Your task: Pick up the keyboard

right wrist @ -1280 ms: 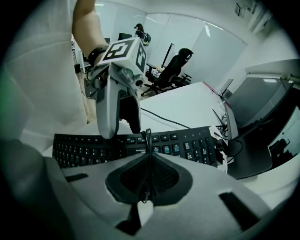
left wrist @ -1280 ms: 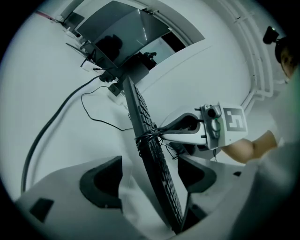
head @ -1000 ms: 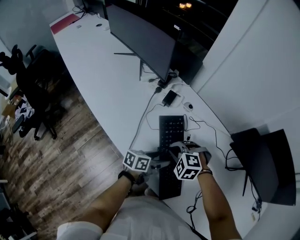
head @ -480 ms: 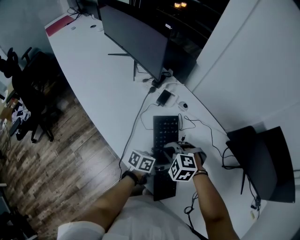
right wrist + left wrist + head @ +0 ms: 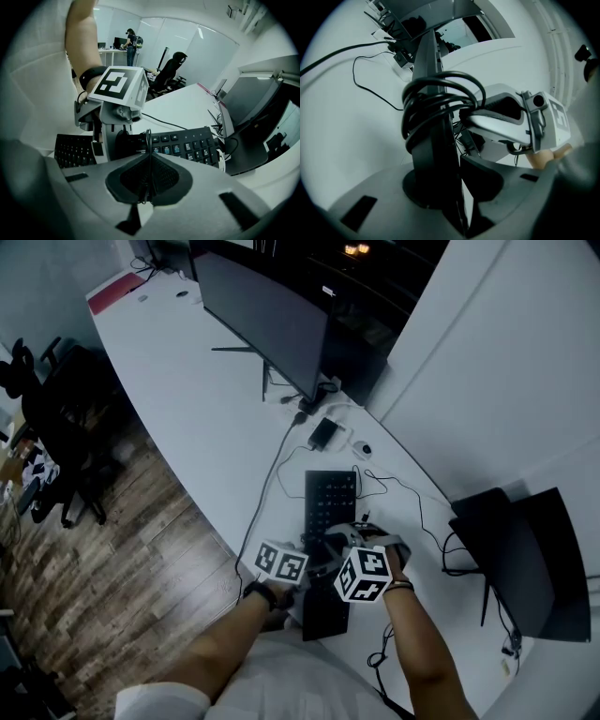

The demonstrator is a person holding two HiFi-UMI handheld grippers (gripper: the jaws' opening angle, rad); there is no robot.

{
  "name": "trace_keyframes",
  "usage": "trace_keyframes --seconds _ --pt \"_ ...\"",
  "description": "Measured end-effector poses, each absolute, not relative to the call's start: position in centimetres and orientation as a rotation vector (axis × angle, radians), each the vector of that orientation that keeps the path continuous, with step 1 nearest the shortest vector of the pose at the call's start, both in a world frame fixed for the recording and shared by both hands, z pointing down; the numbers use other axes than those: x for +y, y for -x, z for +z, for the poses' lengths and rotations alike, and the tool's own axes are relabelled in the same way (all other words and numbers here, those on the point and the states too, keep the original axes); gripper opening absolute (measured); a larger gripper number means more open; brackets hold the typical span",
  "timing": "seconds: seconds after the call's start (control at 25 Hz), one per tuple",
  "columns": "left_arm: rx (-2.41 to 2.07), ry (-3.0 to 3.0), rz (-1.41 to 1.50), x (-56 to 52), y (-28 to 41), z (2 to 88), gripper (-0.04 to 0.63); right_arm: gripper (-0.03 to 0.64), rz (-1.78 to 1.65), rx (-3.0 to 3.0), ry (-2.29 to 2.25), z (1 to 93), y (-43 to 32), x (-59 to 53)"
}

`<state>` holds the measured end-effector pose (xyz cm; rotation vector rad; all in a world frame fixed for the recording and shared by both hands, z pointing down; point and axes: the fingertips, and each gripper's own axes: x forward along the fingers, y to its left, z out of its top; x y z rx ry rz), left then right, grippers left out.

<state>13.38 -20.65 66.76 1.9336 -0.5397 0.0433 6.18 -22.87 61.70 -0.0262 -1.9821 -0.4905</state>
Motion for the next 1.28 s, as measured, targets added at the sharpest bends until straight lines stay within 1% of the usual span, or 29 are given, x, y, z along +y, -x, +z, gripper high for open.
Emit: trace_keyframes --seconds 0.52,0.8,0.88,1.0,1.28 --pt "-0.549 -1.917 0.014 -20.3 -13.1 65.6 0.081 0.015 -0.53 -2.002 -0.008 60.4 -6.2 -22.4" --pt "-0.552 -1.905 0.0 -19.9 -12.7 65.0 0.075 0.038 -0.531 -2.033 -0.068 59.6 -5.8 -22.1" --pt "-0.553 -1.905 0.0 -19.8 -12.6 64.9 0.075 0.066 -0.513 -2.043 -0.088 59.3 -5.9 -22.2" --pt "-0.558 -1.907 -0.003 -19.7 -12.2 64.5 0.075 0.08 -0.465 -2.079 -0.124 58.6 -6.2 -22.2" --pt "-0.587 -1.929 -0.001 -20.1 -11.0 63.3 0.074 0.081 -0.25 -2.248 -0.344 56.2 -7.6 -23.0"
